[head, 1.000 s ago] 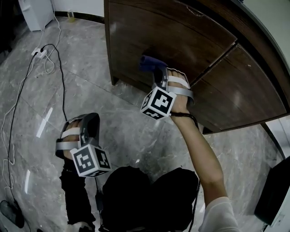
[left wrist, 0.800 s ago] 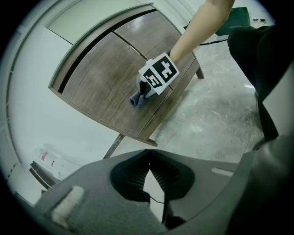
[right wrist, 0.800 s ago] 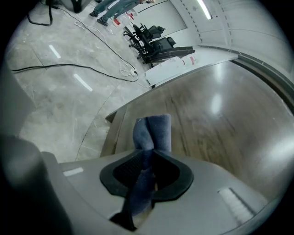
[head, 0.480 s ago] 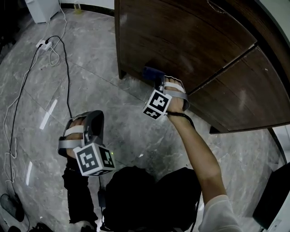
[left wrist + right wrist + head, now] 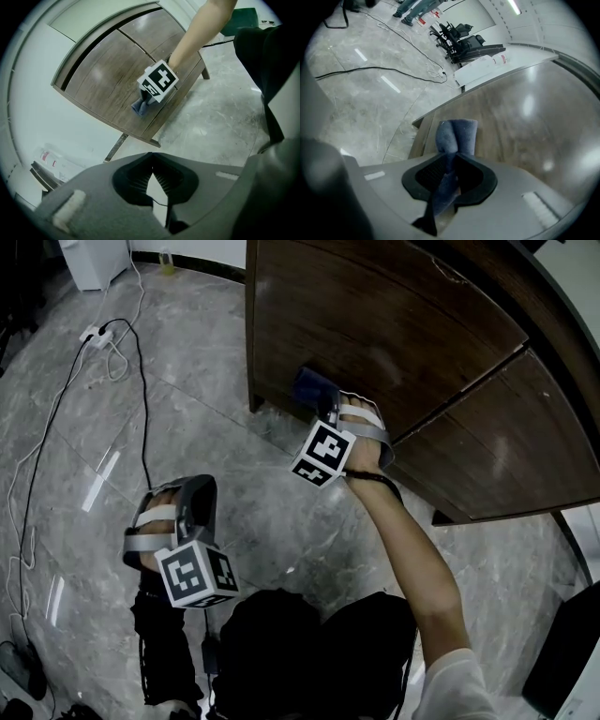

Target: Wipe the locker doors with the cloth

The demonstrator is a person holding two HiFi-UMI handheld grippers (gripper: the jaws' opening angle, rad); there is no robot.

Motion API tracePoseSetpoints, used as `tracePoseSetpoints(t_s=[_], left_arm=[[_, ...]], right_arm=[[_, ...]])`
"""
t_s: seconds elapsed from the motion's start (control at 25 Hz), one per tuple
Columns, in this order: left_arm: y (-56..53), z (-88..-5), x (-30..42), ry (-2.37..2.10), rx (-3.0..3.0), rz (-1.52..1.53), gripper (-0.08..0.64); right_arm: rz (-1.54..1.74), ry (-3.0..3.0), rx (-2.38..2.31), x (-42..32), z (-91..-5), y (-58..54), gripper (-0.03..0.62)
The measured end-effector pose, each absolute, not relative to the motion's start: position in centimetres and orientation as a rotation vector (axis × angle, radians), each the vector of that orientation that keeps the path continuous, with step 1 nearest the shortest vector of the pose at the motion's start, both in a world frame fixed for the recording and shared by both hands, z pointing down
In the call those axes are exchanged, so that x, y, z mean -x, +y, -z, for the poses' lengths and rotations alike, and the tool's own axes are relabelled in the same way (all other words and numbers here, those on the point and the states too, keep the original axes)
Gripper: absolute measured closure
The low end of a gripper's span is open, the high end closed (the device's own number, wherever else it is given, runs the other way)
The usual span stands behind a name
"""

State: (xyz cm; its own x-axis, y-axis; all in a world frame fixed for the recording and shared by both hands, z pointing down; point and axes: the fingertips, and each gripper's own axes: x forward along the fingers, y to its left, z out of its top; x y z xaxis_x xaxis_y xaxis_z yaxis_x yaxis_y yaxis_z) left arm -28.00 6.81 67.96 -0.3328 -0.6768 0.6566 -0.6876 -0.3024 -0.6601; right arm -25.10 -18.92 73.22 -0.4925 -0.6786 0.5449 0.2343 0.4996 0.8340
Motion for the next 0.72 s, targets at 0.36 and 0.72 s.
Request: tracePoseSetpoints(t_s=[0.36, 0.72], left_arm=[[5.6, -67.0, 26.9, -1.866, -1.851, -1.747, 0.558], [5.6, -66.3, 27.1, -1.863, -1.859, -1.757, 0.558]], right_arm=[[1.326, -1.852, -0.529, 27.6, -56.8, -18.3, 0.523], [1.465, -1.882, -0.675, 29.9, -42.7, -18.0, 0.522]])
